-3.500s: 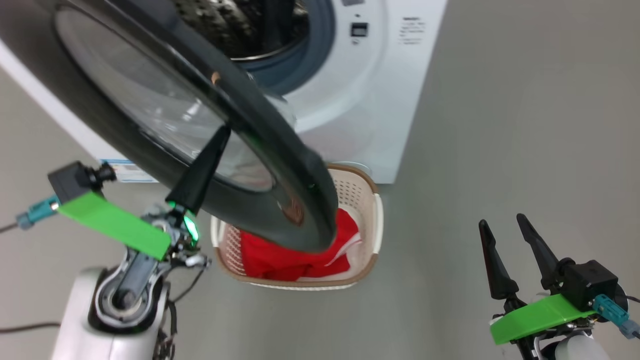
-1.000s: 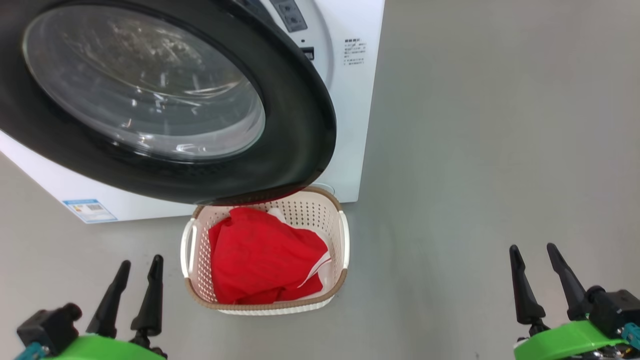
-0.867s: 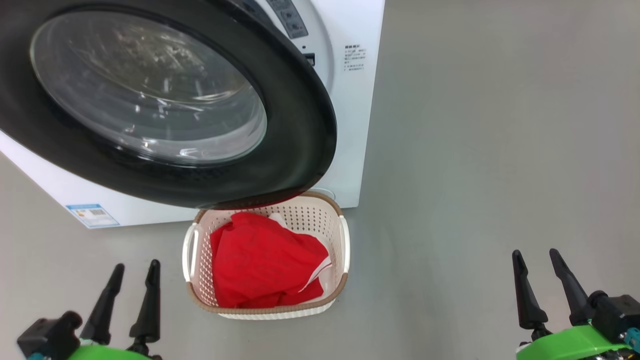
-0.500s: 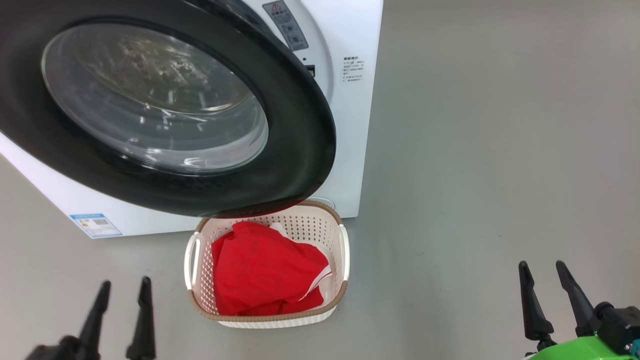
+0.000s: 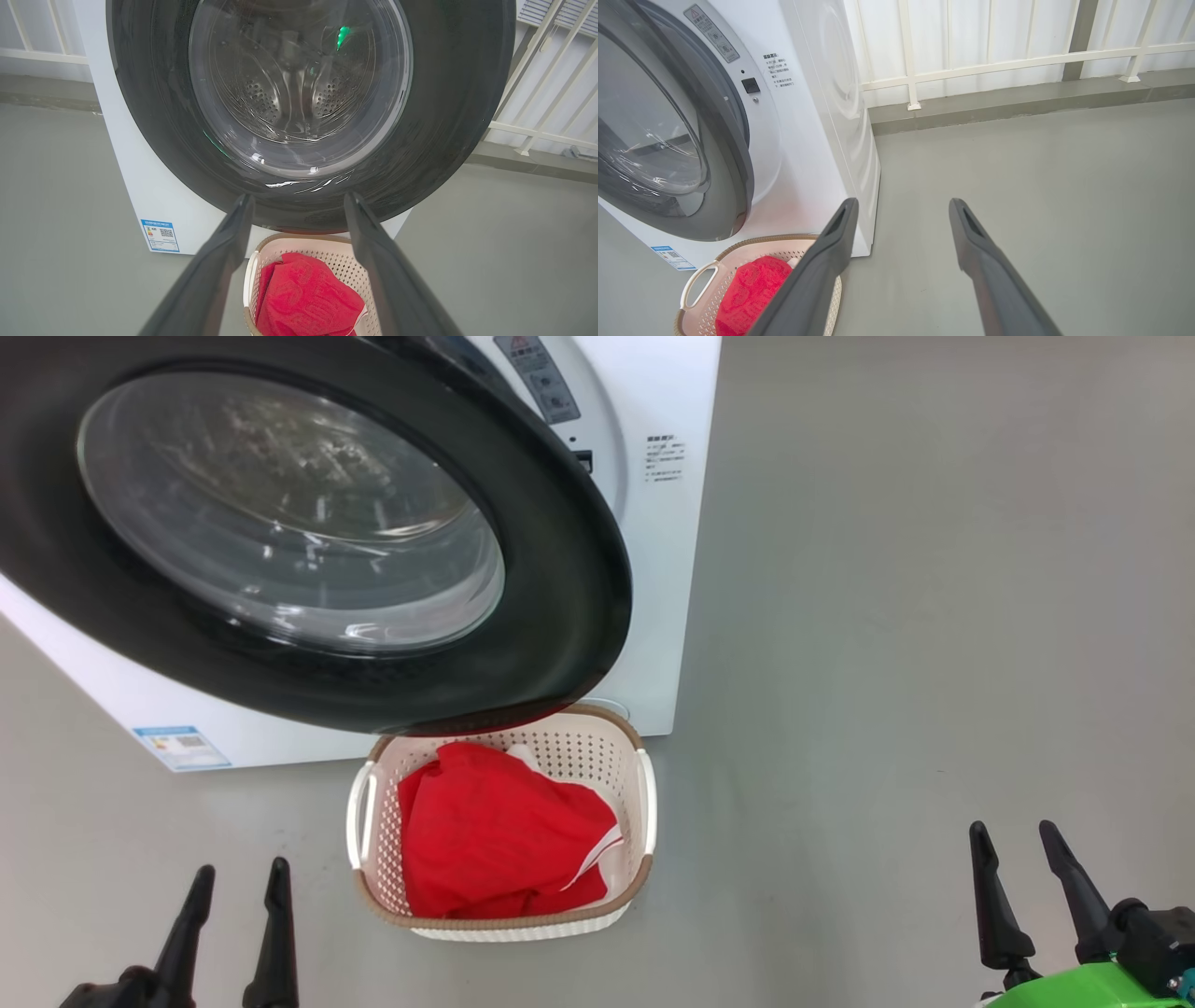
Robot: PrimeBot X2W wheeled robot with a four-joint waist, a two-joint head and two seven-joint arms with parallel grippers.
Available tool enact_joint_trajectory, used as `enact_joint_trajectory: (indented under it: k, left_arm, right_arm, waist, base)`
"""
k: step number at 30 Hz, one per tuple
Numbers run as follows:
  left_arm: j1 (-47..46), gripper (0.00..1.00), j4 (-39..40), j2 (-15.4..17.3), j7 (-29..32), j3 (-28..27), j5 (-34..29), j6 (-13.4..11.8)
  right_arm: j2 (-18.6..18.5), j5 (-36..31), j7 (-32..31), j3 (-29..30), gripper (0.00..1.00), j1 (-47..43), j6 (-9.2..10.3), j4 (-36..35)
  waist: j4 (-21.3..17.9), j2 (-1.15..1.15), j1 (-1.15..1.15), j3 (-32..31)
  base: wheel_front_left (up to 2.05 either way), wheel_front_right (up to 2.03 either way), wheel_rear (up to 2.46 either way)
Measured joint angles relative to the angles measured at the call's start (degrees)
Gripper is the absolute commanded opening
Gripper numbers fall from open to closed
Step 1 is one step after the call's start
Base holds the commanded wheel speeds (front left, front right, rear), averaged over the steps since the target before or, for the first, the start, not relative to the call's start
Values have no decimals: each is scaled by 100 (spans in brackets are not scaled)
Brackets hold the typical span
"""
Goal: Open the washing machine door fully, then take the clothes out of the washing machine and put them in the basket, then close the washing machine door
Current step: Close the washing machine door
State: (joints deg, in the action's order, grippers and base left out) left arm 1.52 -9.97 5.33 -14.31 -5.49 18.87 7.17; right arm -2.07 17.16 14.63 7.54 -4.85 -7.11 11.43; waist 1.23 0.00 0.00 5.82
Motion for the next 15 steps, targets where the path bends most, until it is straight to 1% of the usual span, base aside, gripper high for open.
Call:
enact_joint_trajectory:
  k: [1,2,3,4,9,12,15]
  left_arm:
    - [-3,100,3,-12,0,1,-21,0]
    - [-14,100,4,-27,0,8,-22,0]
    - [-32,100,4,-45,0,18,-22,0]
    - [-50,100,4,-58,0,29,-20,0]
    - [-96,100,-9,-179,0,143,14,0]
    - [-159,100,-22,-261,0,258,49,0]
    - [-182,100,-40,-268,0,398,99,0]
  right_arm:
    - [0,0,0,-8,98,2,0,-7]
    - [0,1,0,-18,48,5,0,-14]
    - [-1,11,0,-42,10,8,0,-25]
    - [-1,22,0,-76,0,13,0,-34]
    - [-4,43,0,-419,0,247,0,20]
    - [-8,35,0,-667,0,536,0,73]
    - [-16,-11,0,-847,0,855,0,151]
  waist:
    - [13,0,0,8]
    - [31,0,0,16]
    - [55,0,0,27]
    - [82,0,0,39]
    - [305,0,0,113]
    - [463,0,0,150]
    - [646,0,0,192]
  base:
    - [0,0,0]
    - [0,0,0]
    - [0,0,0]
    - [0,0,0]
    - [0,0,0]
    - [0,0,0]
    - [0,0,0]
